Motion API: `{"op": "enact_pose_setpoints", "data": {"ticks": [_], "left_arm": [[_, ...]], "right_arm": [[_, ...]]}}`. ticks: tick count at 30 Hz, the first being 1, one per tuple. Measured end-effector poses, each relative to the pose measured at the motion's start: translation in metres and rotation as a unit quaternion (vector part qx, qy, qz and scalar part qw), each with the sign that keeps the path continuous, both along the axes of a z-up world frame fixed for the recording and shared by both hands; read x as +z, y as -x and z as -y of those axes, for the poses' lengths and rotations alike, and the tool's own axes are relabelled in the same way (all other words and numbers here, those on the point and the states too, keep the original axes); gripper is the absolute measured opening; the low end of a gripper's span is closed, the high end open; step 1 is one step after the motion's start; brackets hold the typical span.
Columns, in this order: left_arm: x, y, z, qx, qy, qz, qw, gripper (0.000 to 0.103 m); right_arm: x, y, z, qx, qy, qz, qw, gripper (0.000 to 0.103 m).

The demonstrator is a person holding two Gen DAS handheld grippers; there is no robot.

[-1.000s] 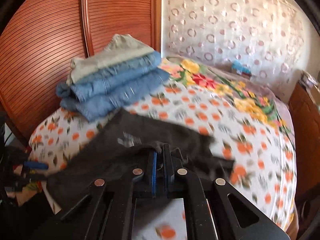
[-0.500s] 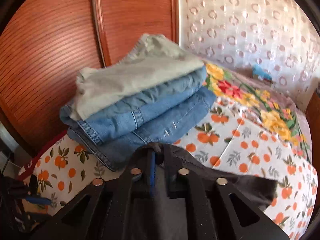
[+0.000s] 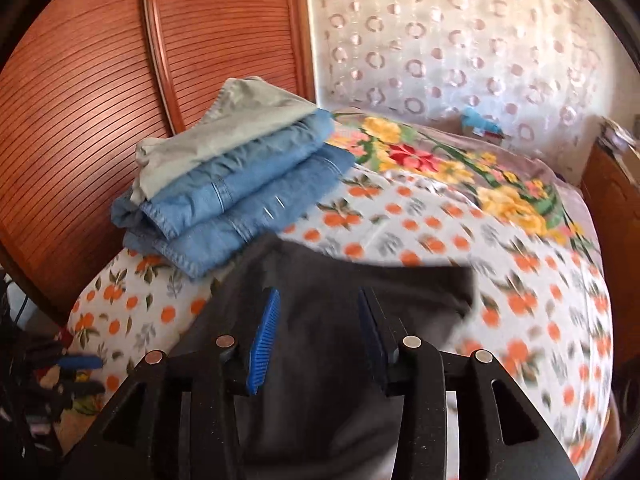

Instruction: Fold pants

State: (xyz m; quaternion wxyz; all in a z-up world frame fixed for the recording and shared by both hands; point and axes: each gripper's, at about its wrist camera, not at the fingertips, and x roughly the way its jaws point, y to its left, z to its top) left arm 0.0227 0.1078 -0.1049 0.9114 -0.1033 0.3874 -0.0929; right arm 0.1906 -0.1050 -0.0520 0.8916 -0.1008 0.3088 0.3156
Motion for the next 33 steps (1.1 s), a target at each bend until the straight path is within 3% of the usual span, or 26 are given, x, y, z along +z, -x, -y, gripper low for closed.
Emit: {"op": "enact_pose_setpoints", "data": {"ticks": [12,19,26,29,31,33], "left_arm": [[0.007,-0.015,0.040,-0.041,-0.010,0.008,0.9991,0.030],[0.008,-0.022,0.061,-0.061,-0.016,0.006,0.9980,0.029],[0.003,-0.026,0.065,-0.064,-0.025,-0.004,0.9976,0.030],[-0.003,-0.030,0.062,-0.059,-0.026,-0.011,0.9978,0.030],[-0.007,-0.030,0.061,-0.058,-0.024,-0.015,0.9979,0.030],[-0.010,-0.030,0.060,-0.058,-0.022,-0.018,0.9980,0.030]], "right_arm": [[-0.034,0.089,0.088,-0.048,-0.029,-0.038,0.998,0.042],[-0.043,0.119,0.093,-0.038,-0.029,-0.051,0.998,0.042],[-0.048,0.121,0.089,-0.027,-0.037,-0.044,0.998,0.042],[-0.048,0.116,0.088,-0.030,-0.043,-0.046,0.998,0.035],[-0.052,0.116,0.087,-0.030,-0.043,-0.044,0.998,0.018],[-0.055,0.120,0.086,-0.024,-0.050,-0.048,0.997,0.009]]}}
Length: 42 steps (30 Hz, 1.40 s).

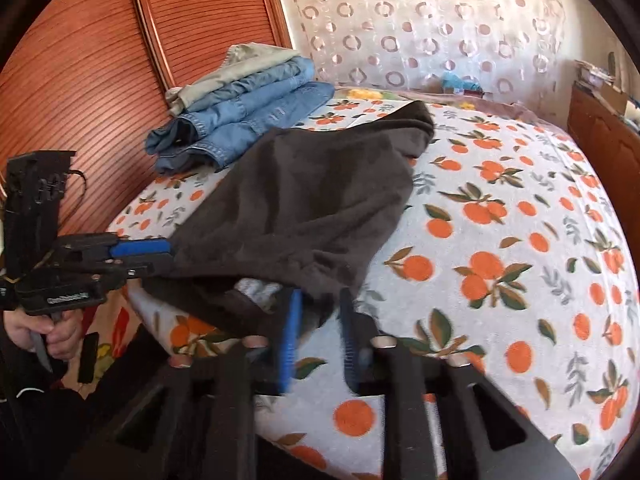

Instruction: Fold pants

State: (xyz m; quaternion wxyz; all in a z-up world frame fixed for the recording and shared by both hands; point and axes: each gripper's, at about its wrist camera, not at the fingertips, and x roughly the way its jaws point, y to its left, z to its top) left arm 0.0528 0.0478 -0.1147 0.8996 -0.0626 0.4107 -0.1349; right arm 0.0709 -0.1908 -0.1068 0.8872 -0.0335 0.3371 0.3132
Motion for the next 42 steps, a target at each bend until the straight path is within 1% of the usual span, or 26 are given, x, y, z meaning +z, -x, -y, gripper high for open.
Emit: {"op": "enact_pose_setpoints", "data": {"ticks": [1,3,8,12,18,21,23,28,31,35,42], "left_arm": [[-0.001,0.000,0.000,0.000,0.000,0.000,1.0000,0.030],[0.000,0.001,0.001,0.001,0.001,0.000,1.0000,0.030],[0.002,0.003,0.001,-0.001,0.006,0.004,1.0000,0.030],[0.008,0.008,0.002,-0.003,0.006,0.011,0.9999,0.030],[0.014,0.012,0.006,-0.011,0.007,0.019,0.9997,0.030],[0.015,0.012,0.009,-0.017,0.010,0.021,0.9996,0.030],[0.016,0.013,0.014,-0.023,0.011,0.022,0.9994,0.030],[0.017,0.016,0.021,-0.033,0.011,0.024,0.9991,0.030],[0.017,0.017,0.026,-0.043,0.016,0.025,0.9986,0.030],[0.016,0.018,0.036,-0.064,0.016,0.023,0.9976,0.030],[0.019,0.021,0.051,-0.094,0.018,0.030,0.9950,0.030]], "right_arm": [[0.001,0.003,0.001,0.000,-0.002,0.002,1.000,0.005],[0.003,0.006,-0.001,0.000,-0.011,0.004,1.000,0.002],[0.011,0.022,0.006,-0.003,-0.020,0.014,1.000,0.002],[0.013,0.031,0.013,-0.006,-0.027,0.009,1.000,0.002],[-0.006,0.034,0.020,-0.019,-0.009,-0.017,1.000,0.002],[-0.007,0.033,0.022,-0.022,-0.016,-0.021,0.999,0.002],[-0.006,0.032,0.022,-0.024,-0.020,-0.022,0.999,0.001],[-0.004,0.038,0.019,0.002,-0.026,-0.030,0.999,0.001],[-0.009,0.037,0.023,-0.011,-0.022,-0.030,0.999,0.001],[-0.013,0.033,0.026,-0.027,-0.031,-0.028,0.999,0.001],[-0.010,0.034,0.027,-0.031,-0.031,-0.018,0.999,0.002]]}}
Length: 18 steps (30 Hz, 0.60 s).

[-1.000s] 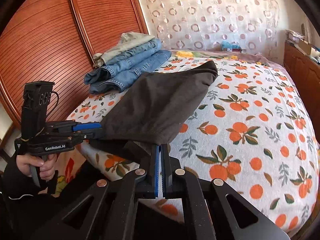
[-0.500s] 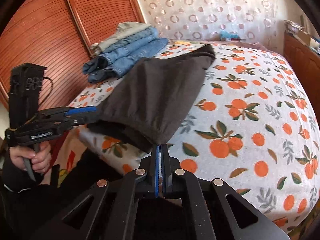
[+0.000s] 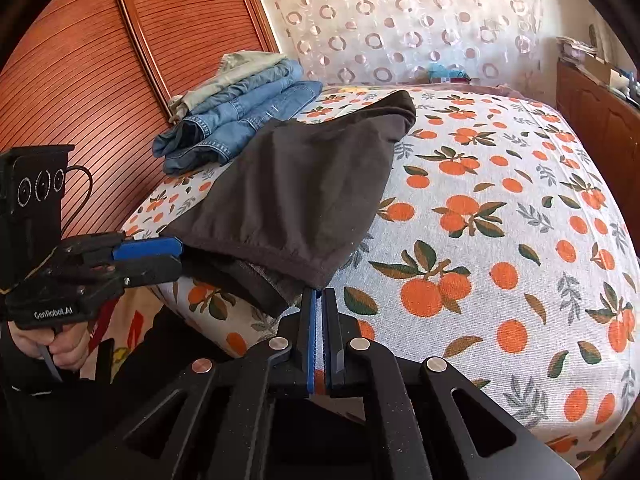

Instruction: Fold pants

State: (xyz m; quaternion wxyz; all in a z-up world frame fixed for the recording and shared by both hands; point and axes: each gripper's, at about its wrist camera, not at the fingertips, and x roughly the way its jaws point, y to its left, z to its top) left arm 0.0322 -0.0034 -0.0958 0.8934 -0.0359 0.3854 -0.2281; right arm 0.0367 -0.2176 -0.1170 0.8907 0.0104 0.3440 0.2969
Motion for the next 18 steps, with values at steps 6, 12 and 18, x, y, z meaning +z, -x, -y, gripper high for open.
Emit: {"op": "enact_pose_setpoints", "data": {"ticks": [6,12,18], "left_arm": [[-0.010,-0.010,0.019,-0.019,-0.018,-0.013,0.9996,0.030],[-0.015,-0.024,0.033,-0.025,-0.036,-0.013,0.9990,0.030],[-0.019,-0.032,0.030,-0.015,-0.036,-0.018,0.9991,0.030]], "right_arm": [[0.000,-0.002,0.001,0.002,-0.001,0.004,1.000,0.005],[-0.002,-0.008,-0.004,0.003,0.001,0.002,1.000,0.005],[-0.003,-0.011,-0.006,0.001,0.005,0.003,1.000,0.012]]}}
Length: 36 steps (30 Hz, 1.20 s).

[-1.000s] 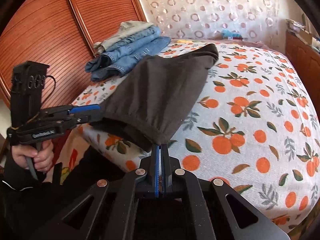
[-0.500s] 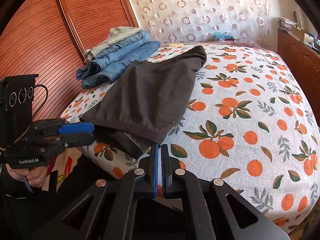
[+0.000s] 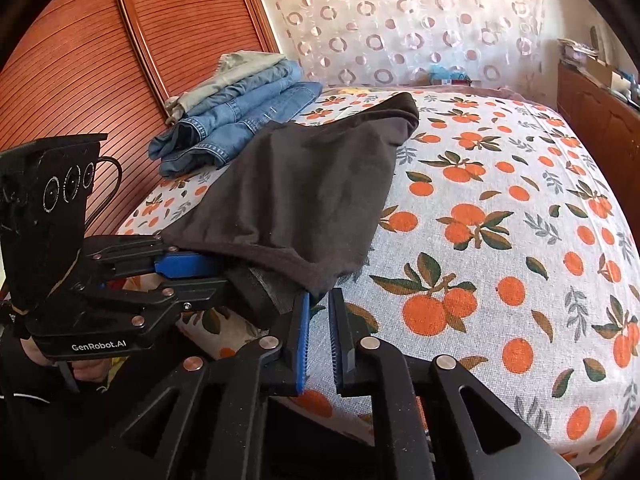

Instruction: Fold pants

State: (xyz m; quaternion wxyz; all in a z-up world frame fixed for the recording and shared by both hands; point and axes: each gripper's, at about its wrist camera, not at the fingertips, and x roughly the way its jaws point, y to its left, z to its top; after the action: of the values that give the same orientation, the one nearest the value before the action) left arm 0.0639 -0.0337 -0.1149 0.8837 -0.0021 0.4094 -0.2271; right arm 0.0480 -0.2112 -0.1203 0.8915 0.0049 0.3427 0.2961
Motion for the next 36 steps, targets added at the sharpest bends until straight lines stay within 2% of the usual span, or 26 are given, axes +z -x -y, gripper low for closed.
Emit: {"op": "enact_pose_setpoints", "data": {"ticks": [5,6,7,11,16,22,27,34,36], "left_arm": [[-0.001,-0.003,0.001,0.002,0.000,0.002,1.0000,0.030],[-0.001,-0.006,0.000,0.008,0.001,0.004,1.0000,0.030],[0.000,-0.008,0.000,0.014,0.002,0.006,0.9999,0.030],[0.007,-0.021,-0.006,0.041,0.011,0.022,0.9989,0.020],[0.021,-0.031,-0.011,0.076,0.004,0.052,0.9957,0.016],[0.014,-0.029,0.003,0.053,-0.015,0.040,0.9977,0.016],[0.004,-0.014,0.005,0.023,-0.018,0.015,0.9995,0.026],[0.009,0.014,-0.015,0.026,-0.012,0.014,0.9995,0.046],[0.013,0.023,-0.021,0.031,-0.010,0.021,0.9992,0.046]], "right_arm": [[-0.003,-0.007,-0.005,0.002,-0.003,-0.006,1.000,0.014],[-0.004,-0.008,-0.005,0.005,-0.005,-0.010,1.000,0.007],[-0.004,-0.008,-0.004,0.007,-0.011,-0.014,1.000,0.005],[-0.002,-0.005,-0.003,0.015,-0.022,-0.015,1.000,0.003],[0.004,-0.002,-0.001,0.022,-0.034,-0.013,0.999,0.002],[-0.003,-0.001,-0.001,0.051,-0.044,-0.030,0.997,0.002],[-0.011,-0.005,0.003,0.033,-0.041,-0.036,0.998,0.003],[-0.002,0.007,0.011,0.017,-0.032,-0.015,0.999,0.007],[0.003,0.014,0.010,0.013,-0.026,-0.007,1.000,0.011]]}}
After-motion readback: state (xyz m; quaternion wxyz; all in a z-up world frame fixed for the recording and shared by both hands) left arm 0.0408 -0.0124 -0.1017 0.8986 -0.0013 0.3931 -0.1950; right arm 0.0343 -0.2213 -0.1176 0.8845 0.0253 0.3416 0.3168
